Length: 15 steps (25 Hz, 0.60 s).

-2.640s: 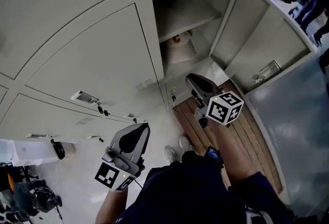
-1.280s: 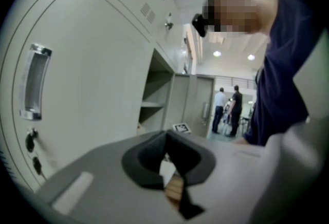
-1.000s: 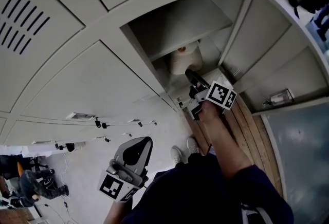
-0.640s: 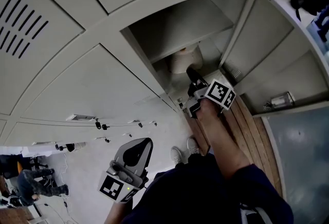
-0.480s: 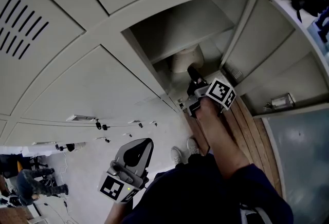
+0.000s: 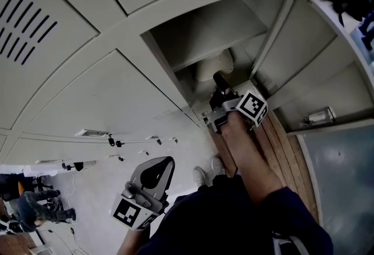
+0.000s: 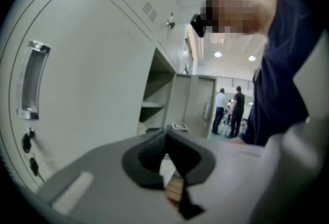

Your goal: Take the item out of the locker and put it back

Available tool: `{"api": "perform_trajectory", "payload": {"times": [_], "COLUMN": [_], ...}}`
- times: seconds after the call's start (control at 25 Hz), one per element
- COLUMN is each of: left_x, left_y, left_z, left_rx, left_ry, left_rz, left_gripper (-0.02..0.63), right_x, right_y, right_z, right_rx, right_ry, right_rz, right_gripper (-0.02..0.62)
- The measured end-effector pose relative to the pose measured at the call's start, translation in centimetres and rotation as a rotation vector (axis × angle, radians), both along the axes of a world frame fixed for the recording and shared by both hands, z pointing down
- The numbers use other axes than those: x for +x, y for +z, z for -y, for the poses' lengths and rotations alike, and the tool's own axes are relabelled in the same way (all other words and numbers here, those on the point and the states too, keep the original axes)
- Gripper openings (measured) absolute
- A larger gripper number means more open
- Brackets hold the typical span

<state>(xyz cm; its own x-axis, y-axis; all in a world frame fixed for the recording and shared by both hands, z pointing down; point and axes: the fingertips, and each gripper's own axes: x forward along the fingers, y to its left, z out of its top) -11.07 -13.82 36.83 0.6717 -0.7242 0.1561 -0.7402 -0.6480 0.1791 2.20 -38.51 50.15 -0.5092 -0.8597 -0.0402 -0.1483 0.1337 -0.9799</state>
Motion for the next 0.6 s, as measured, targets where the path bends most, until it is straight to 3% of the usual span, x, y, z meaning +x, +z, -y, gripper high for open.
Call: {"api": "perform_trajectory", "payload": {"times": [0.4,0.6], "left_x": [0.5,0.7], "left_y": [-0.1,0.0], "left_z": [-1.0,-1.9], "left_rx": [0.006,0.005], "left_ry": [0.028,0.044], "left_rz": [-0.008,-0.013], "left_gripper": [0.005,0.005], "right_x": [0.8,1.2], "right_y": [-2.3,-2.1], "right_z": [-1.3,-3.0], "right_rx": [0.082,0.076], "right_ry": [0.001,-0.001], "right_rz": [0.009,0.009], "right_gripper": [0.018,0.018]}}
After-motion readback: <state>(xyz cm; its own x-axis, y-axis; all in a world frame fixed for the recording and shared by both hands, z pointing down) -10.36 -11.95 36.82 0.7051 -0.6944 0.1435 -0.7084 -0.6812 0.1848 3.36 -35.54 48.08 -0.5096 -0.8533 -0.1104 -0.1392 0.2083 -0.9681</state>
